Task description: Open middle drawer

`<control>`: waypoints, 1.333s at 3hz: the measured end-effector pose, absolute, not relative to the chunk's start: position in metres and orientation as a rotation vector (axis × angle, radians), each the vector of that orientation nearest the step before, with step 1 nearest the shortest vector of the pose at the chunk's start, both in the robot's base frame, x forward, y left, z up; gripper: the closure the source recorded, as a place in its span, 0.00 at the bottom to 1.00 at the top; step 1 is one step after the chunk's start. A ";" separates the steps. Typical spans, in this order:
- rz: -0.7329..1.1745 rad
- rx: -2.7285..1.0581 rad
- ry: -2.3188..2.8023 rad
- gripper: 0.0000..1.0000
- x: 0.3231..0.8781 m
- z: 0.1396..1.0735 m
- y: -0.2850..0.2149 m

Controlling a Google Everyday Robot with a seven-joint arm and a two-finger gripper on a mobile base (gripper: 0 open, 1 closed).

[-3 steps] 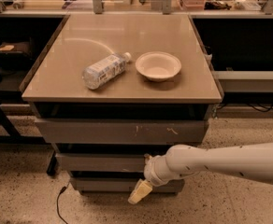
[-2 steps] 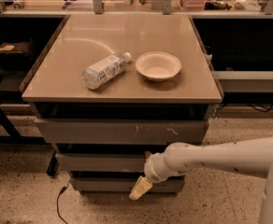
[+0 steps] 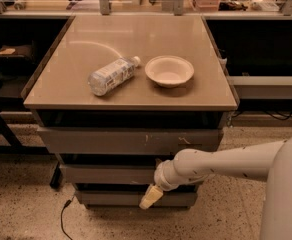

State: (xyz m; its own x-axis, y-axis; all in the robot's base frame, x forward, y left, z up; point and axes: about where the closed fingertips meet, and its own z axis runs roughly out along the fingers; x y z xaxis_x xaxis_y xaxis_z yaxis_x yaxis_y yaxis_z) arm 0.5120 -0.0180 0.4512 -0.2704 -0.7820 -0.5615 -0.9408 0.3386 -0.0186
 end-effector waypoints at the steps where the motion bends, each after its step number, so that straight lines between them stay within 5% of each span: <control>1: 0.445 -1.516 2.140 0.00 0.518 0.439 -0.016; 2: 0.472 -1.548 2.139 0.00 0.524 0.427 -0.007; 3: 0.478 -1.553 2.139 0.13 0.525 0.426 -0.006; 4: 0.478 -1.553 2.139 0.37 0.525 0.426 -0.006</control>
Offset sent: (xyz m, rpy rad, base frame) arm 0.0218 0.0197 -0.0361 -0.0095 0.0577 0.0608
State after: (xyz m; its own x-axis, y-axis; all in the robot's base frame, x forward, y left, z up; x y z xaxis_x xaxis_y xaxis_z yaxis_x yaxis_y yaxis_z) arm 0.5253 -0.0055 0.4256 -0.2638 -0.7955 -0.5456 -0.9520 0.3057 0.0145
